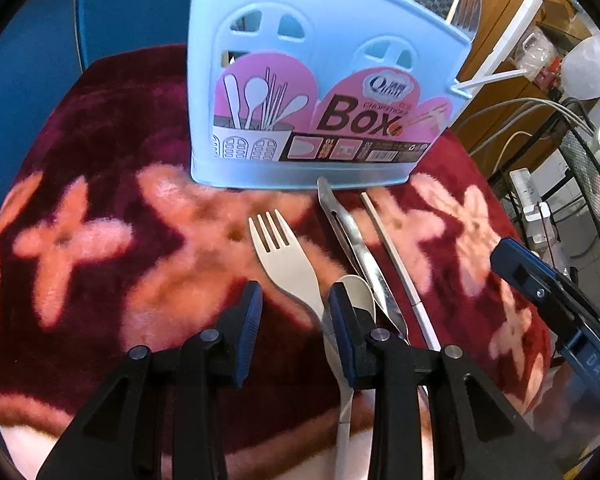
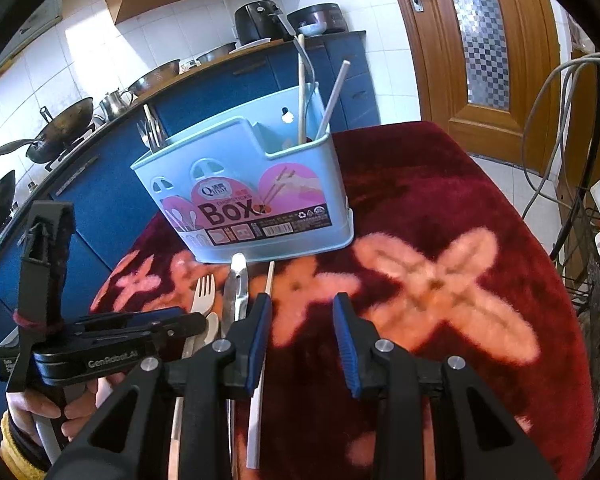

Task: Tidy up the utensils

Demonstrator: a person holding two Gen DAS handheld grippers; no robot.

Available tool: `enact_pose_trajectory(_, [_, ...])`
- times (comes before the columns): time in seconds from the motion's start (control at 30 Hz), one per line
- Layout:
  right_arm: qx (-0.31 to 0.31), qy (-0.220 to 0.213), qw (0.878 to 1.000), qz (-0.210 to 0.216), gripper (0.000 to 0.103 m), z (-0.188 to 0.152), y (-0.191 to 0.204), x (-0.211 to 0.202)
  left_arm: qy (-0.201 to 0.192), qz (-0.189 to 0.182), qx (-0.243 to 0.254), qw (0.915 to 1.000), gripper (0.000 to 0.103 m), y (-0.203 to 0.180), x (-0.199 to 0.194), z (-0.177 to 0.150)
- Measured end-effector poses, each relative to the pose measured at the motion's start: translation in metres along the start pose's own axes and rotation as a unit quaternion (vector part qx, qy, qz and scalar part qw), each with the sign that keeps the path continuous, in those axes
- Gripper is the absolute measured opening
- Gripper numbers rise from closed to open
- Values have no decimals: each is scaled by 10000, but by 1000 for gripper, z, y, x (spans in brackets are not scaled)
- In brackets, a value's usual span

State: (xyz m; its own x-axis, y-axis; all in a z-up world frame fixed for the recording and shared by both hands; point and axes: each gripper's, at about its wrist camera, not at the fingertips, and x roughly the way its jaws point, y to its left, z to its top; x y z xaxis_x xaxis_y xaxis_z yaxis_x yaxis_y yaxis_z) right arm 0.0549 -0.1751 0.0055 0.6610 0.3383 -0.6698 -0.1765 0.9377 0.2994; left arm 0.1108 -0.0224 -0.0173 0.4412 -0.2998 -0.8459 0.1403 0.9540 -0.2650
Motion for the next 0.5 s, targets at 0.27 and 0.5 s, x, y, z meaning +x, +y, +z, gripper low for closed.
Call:
enact_pose_trajectory(0.27, [-3, 112, 9999, 72, 35, -5, 1, 7, -31, -65, -48, 10000, 34, 2, 7, 4])
enact_pose_trajectory(0.5, [-47, 196, 9998, 95, 35, -7, 4, 11, -97, -184, -255, 9995, 15, 16, 1, 2])
